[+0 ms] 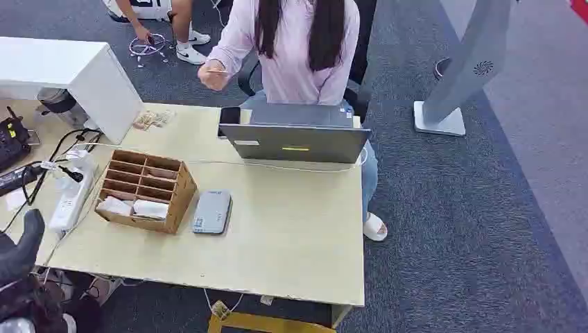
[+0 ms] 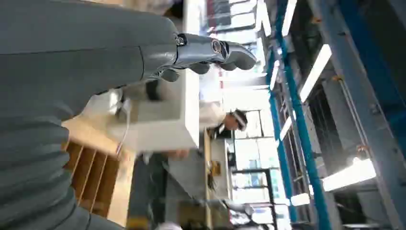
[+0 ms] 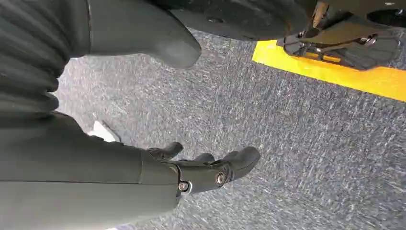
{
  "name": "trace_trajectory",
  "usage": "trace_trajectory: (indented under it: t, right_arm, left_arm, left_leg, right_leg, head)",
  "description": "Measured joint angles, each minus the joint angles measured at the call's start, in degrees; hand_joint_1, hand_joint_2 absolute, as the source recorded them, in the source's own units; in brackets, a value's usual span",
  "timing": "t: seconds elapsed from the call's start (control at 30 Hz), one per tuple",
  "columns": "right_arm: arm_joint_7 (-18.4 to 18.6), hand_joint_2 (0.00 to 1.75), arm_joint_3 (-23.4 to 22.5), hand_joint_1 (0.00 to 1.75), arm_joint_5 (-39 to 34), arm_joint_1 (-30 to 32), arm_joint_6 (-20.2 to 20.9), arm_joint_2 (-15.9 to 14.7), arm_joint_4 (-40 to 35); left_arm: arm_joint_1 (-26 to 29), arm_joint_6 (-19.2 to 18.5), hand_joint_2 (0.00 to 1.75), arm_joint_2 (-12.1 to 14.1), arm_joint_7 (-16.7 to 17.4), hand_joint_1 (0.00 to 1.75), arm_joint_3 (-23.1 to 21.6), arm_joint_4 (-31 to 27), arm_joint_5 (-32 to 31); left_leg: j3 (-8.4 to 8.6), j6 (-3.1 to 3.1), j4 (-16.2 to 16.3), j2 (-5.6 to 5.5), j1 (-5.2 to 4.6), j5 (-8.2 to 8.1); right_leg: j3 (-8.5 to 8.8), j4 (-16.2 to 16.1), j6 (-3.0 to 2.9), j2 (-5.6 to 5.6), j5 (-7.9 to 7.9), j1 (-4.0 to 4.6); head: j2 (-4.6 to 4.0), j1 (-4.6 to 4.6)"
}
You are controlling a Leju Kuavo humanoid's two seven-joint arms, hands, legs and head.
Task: Pass the card to the sensor for recognition and then transmit it.
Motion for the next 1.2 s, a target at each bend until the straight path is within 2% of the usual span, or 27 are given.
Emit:
trace_trajectory:
  t: [0.07,0.17,0.27,0.33,0.43,0.67,1.03,1.07,1.1,1.2]
  right_arm:
    - [0.0,1.75,0.0,0.00,0.7,-0.1,0.4,0.0,0.0]
    - [0.0,1.75,0.0,0.00,1.5,-0.5,0.6,-0.2,0.0]
    - [0.1,1.75,0.0,0.00,2.3,-0.6,0.7,-0.3,0.0]
    - [0.6,1.75,0.0,0.00,2.8,-0.7,0.7,-0.3,0.0]
    - [1.0,1.75,0.0,0.00,3.2,-0.7,0.7,-0.3,0.0]
    - [1.4,1.75,0.0,0.00,3.6,-0.8,1.1,-0.3,0.0]
    - [1.5,1.75,0.0,0.00,4.3,-0.8,1.2,-0.5,0.0]
    - [1.6,1.75,0.0,0.00,4.3,-0.8,1.2,-0.5,0.0]
    - [1.6,1.75,0.0,0.00,4.3,-0.8,1.3,-0.5,0.0]
    - [1.6,1.75,0.0,0.00,4.5,-0.8,1.3,-0.5,0.0]
  left_arm:
    - [-3.1,3.4,1.75,3.1,2.2,0.00,-3.6,2.6,-7.2]
    - [-8.4,6.4,1.75,8.7,7.7,0.00,-9.9,8.6,-17.4]
    - [-13.9,12.0,1.75,13.3,13.0,0.00,-15.8,15.6,-29.5]
    - [-17.6,15.7,1.75,15.7,16.1,0.00,-19.0,20.5,-37.1]
    - [-21.7,17.8,1.75,18.1,18.6,0.00,-22.6,26.1,-43.1]
    - [-26.7,18.3,1.75,19.6,20.5,0.00,-27.4,33.9,-46.3]
    - [-26.7,18.2,1.75,19.6,21.3,0.00,-29.2,35.7,-45.5]
    - [-26.6,18.3,1.75,19.6,21.3,0.82,-29.2,35.7,-45.4]
    - [-26.4,18.3,1.75,19.6,21.3,1.75,-29.2,35.7,-45.3]
    - [-25.8,18.6,1.75,19.5,21.0,1.75,-29.2,35.7,-44.8]
  left_leg:
    - [0.01,-0.07,0.0,-0.01,0.03,0.09]
    - [0.00,-0.14,0.0,-0.02,0.05,0.14]
    - [-0.02,-0.14,0.0,0.06,0.05,0.15]
    - [-0.03,-0.13,0.0,0.05,0.05,0.17]
    - [-0.04,-0.12,0.0,0.05,0.02,0.16]
    - [-0.07,-0.11,0.0,0.11,0.00,0.15]
    - [-0.09,-0.12,0.0,0.14,0.02,0.13]
    - [-0.09,-0.12,0.0,0.14,0.02,0.13]
    - [-0.09,-0.12,0.0,0.14,0.02,0.13]
    - [-0.09,-0.12,0.0,0.14,0.02,0.13]
  right_leg:
    - [0.00,0.0,-0.03,0.00,0.02,0.01]
    - [-0.02,0.0,-0.16,0.01,0.10,0.02]
    - [-0.05,0.1,-0.18,0.07,0.14,0.03]
    - [-0.06,0.1,-0.18,0.07,0.14,0.02]
    - [-0.07,0.1,-0.17,0.08,0.14,0.02]
    - [-0.10,0.0,-0.17,0.13,0.14,0.01]
    - [-0.14,0.0,-0.18,0.17,0.14,0.01]
    - [-0.14,0.0,-0.18,0.17,0.14,0.01]
    - [-0.14,0.0,-0.18,0.17,0.14,0.01]
    - [-0.14,0.0,-0.18,0.19,0.14,0.01]
  head:
    - [0.00,0.00]
    - [0.00,-0.02]
    - [0.00,0.02]
    - [0.00,0.02]
    - [0.00,0.02]
    - [0.00,0.02]
    - [0.00,0.02]
    - [0.00,0.02]
    - [0.00,0.02]
    - [0.00,0.02]
